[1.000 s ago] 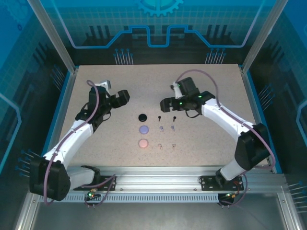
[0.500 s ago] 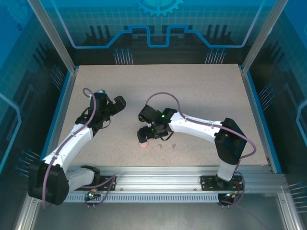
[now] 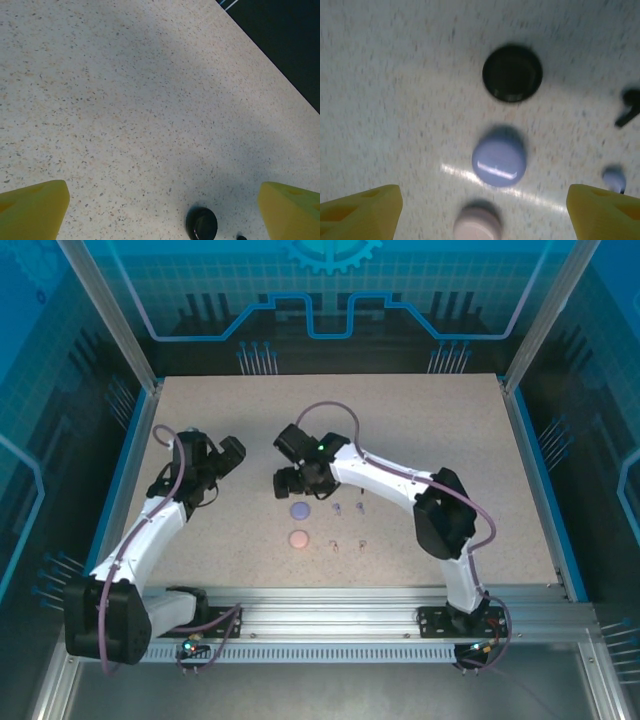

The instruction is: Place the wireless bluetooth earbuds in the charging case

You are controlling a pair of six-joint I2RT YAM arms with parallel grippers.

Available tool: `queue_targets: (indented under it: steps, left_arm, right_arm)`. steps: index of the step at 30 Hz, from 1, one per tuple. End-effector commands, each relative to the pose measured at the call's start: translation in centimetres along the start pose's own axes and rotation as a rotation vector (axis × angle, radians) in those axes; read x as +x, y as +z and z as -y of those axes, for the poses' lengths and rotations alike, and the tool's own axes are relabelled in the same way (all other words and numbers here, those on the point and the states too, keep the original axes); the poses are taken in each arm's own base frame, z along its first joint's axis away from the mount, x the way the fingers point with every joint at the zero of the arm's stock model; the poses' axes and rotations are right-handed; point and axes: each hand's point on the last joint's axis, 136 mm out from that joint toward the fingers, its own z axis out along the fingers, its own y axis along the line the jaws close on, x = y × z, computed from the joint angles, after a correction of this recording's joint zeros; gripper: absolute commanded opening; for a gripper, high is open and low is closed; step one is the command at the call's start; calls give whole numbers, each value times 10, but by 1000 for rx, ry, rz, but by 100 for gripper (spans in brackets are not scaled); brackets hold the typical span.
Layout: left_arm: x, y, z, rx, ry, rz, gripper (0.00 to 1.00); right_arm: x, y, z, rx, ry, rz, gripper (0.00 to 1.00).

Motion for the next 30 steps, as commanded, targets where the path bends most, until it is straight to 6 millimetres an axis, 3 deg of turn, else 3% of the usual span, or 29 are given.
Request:
queue_targets:
  steps: [1,12,30]
  left_arm:
    - [4,3,-9,-7,-67,-23,99]
    - [-1,2,-15,-15,-131,-2,99]
    - [4,11,-16,-2,-161,-16,99]
  right_arm:
    - [-7,16,16,74,2,-64,87]
    - [-27,64,19,186,19,-100,84]
    - [-27,104,16,212,65,-113,70]
